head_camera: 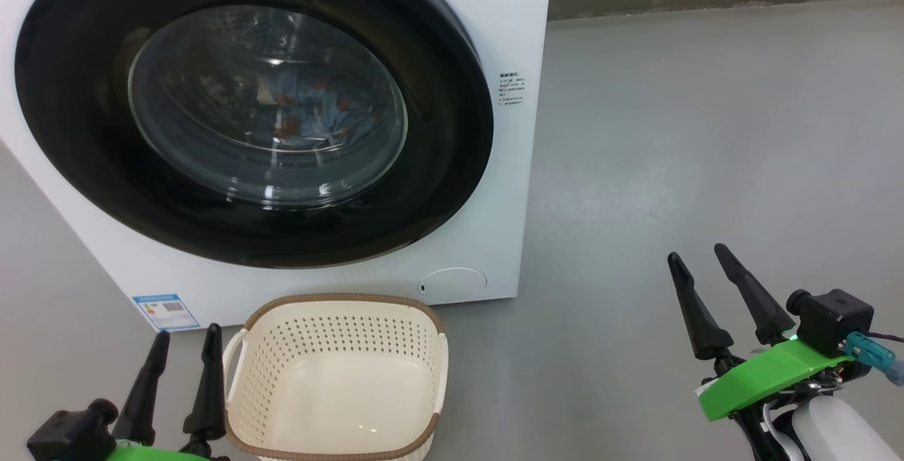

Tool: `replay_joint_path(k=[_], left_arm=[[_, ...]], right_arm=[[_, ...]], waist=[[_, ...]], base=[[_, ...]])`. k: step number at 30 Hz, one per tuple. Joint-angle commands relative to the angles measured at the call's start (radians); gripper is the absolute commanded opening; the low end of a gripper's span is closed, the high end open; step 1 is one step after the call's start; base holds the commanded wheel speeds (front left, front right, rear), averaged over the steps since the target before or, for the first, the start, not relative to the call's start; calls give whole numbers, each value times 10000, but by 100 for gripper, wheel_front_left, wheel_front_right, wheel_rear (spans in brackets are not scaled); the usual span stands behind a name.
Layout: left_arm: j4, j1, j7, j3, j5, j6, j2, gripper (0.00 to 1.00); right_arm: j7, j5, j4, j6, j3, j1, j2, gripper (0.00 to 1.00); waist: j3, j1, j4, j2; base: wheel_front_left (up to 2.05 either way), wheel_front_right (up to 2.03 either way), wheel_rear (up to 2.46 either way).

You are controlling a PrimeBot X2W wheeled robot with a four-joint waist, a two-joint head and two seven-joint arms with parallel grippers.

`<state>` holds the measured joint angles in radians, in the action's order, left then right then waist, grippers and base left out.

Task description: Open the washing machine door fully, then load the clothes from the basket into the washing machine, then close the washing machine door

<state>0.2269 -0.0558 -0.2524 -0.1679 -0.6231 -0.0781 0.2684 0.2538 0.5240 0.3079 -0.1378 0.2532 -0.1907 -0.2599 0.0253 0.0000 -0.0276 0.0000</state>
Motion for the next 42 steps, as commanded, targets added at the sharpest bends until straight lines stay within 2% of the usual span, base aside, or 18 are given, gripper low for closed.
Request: replay_joint_path(k=[1,22,23,28,34,42], left_arm=[[-305,-271,-75,337,57,52,307,100],[-309,-243,-46,350,-51,68,338,100],[-2,3,6,3,-34,9,14,0],[485,252,73,-120,-92,6,-378,0],[466,219,252,27,-563,-19,-465,0],[454,161,480,214,-1191,-51,-581,0]], right_arm=[[80,-126,-135,71,80,105,-139,100],[80,-154,2,71,87,71,-125,100],[-2,-152,232,-6,-8,4,20,0],[-50,-84,726,-5,57,419,339,0],[-221,451,651,-2,-117,446,419,0],[-448,1161,574,3,-350,463,527,0]], waist=[[2,0,-1,0],[-10,0,-62,0],[-9,0,-63,0],[-9,0,-62,0],[-3,17,-45,0],[-38,0,-24,0]], base=[[0,0,0],[0,0,0],[0,0,0],[0,0,0],[0,0,0],[0,0,0]])
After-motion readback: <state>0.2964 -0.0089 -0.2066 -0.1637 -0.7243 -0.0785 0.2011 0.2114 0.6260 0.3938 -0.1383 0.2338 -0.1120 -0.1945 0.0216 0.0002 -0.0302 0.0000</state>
